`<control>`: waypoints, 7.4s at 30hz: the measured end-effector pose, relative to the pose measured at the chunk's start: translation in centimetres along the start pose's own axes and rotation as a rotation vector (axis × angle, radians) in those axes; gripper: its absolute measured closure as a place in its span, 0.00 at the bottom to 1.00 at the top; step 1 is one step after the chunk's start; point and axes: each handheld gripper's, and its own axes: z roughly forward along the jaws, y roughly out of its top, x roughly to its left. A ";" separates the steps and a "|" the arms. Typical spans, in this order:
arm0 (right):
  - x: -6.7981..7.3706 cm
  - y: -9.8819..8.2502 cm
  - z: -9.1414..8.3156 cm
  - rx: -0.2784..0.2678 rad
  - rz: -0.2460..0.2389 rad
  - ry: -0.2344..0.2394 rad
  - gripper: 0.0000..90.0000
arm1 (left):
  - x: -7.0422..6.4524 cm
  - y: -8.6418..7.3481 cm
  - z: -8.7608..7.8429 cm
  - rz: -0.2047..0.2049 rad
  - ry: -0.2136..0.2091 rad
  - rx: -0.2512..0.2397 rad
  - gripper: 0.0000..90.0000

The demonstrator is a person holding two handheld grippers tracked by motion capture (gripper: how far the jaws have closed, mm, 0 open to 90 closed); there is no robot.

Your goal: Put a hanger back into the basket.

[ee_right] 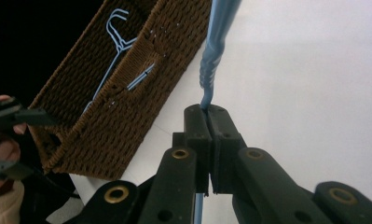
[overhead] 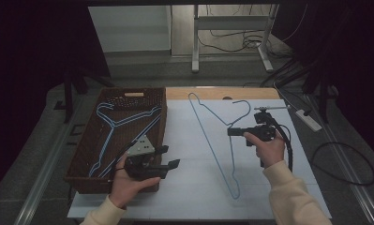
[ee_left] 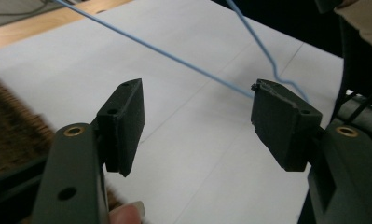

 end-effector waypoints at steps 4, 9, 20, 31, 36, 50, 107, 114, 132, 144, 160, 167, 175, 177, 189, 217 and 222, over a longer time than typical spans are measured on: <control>0.2 -0.1 0.2 -0.006 -0.004 -0.001 0.98 | -0.7 1.1 1.6 -0.012 -0.028 0.004 0.40; 0.4 -0.3 0.6 -0.010 -0.007 -0.002 0.98 | -1.4 2.4 3.5 -0.029 -0.055 0.014 0.39; 1.2 -0.3 0.6 -0.058 0.000 0.012 0.98 | -2.8 4.0 8.8 -0.073 -0.104 0.059 0.39; 2.1 -0.5 0.8 -0.119 0.006 0.020 0.98 | -3.1 5.0 12.7 -0.114 -0.120 0.089 0.43; 2.4 -0.4 0.9 -0.139 0.010 0.026 0.98 | -3.0 5.0 13.7 -0.157 -0.170 0.098 0.59; 2.5 -0.6 0.6 -0.172 -0.030 0.068 0.95 | -2.2 5.2 12.7 -0.245 -0.167 0.117 0.94; -3.0 -8.4 -4.7 -0.242 -0.228 0.033 0.49 | 6.9 5.7 -5.7 -0.284 -0.069 -0.040 0.98; -3.1 -8.5 -4.4 -0.234 -0.229 0.027 0.49 | 8.6 4.7 -8.9 -0.307 -0.025 -0.066 0.98; -3.5 -8.7 -3.7 -0.202 -0.239 0.005 0.49 | 12.3 0.1 -15.2 -0.354 0.028 -0.127 0.98; -3.8 -8.8 -3.7 -0.202 -0.238 -0.005 0.49 | 14.0 -1.7 -15.3 -0.368 0.035 -0.090 0.98; -3.7 -8.9 -3.4 -0.191 -0.238 -0.007 0.49 | 16.8 -3.1 -11.2 -0.421 0.031 0.038 0.98; -3.8 -9.0 -3.5 -0.190 -0.235 -0.007 0.49 | 17.4 -3.6 -10.2 -0.423 0.055 0.064 0.97; -3.7 -9.0 -3.5 -0.191 -0.235 -0.006 0.49 | 17.8 -4.2 -9.7 -0.423 0.255 0.228 0.97; -3.7 -9.0 -3.4 -0.189 -0.236 -0.006 0.49 | 18.0 -4.3 -9.5 -0.424 0.283 0.256 0.97; -3.7 -9.0 -3.4 -0.187 -0.235 -0.009 0.48 | 17.3 -4.2 -8.7 -0.321 0.374 0.258 0.67; -3.8 -9.5 -3.5 -0.171 -0.270 -0.071 0.45 | 10.7 -3.9 -10.3 -0.158 0.202 0.012 0.41; -3.8 -9.6 -3.5 -0.158 -0.294 -0.103 0.44 | 9.3 -3.9 -10.1 -0.128 0.186 -0.001 0.39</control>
